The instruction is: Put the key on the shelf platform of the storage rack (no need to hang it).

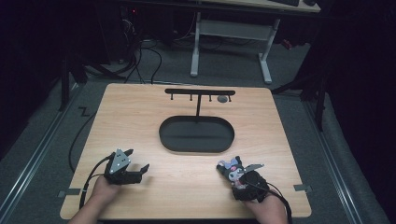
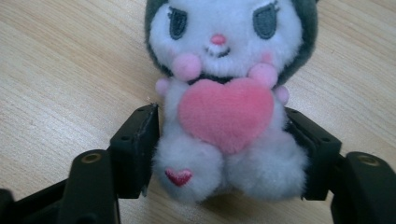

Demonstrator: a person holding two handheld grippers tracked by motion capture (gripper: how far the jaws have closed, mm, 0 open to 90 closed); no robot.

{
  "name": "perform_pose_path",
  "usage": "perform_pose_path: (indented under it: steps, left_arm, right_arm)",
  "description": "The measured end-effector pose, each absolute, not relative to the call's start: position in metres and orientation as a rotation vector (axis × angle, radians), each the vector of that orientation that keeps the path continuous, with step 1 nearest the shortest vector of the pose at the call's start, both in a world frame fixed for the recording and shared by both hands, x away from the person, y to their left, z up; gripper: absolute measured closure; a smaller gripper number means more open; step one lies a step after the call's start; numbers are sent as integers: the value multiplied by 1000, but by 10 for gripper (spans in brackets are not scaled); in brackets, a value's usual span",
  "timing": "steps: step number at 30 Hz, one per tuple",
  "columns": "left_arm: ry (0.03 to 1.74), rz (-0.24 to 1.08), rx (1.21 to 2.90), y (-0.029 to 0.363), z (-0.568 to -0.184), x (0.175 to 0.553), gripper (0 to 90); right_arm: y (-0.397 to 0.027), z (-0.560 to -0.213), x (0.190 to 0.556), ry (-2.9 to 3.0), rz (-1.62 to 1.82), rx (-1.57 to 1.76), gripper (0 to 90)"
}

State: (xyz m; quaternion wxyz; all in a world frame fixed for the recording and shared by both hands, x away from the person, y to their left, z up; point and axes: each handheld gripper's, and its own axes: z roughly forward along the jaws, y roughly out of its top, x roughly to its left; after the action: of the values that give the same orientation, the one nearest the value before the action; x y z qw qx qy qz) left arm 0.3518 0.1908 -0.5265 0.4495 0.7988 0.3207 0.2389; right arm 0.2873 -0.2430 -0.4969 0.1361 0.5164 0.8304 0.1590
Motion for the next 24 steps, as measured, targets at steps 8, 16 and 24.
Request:
perform_pose_path:
  steps: [8,16,24]
  left_arm:
    - [792,593,1975,191,-527,352,154]
    - [791,593,1975,190,-527,352,154]
    - [788,594,1976,190,-527,352,154]
  right_arm:
    - [-240,-489,289,2411,482,1478,467]
    - [-236,-476,292,2402,518,1463,472]
    - [-232,-463,302,2394,536,1450,472]
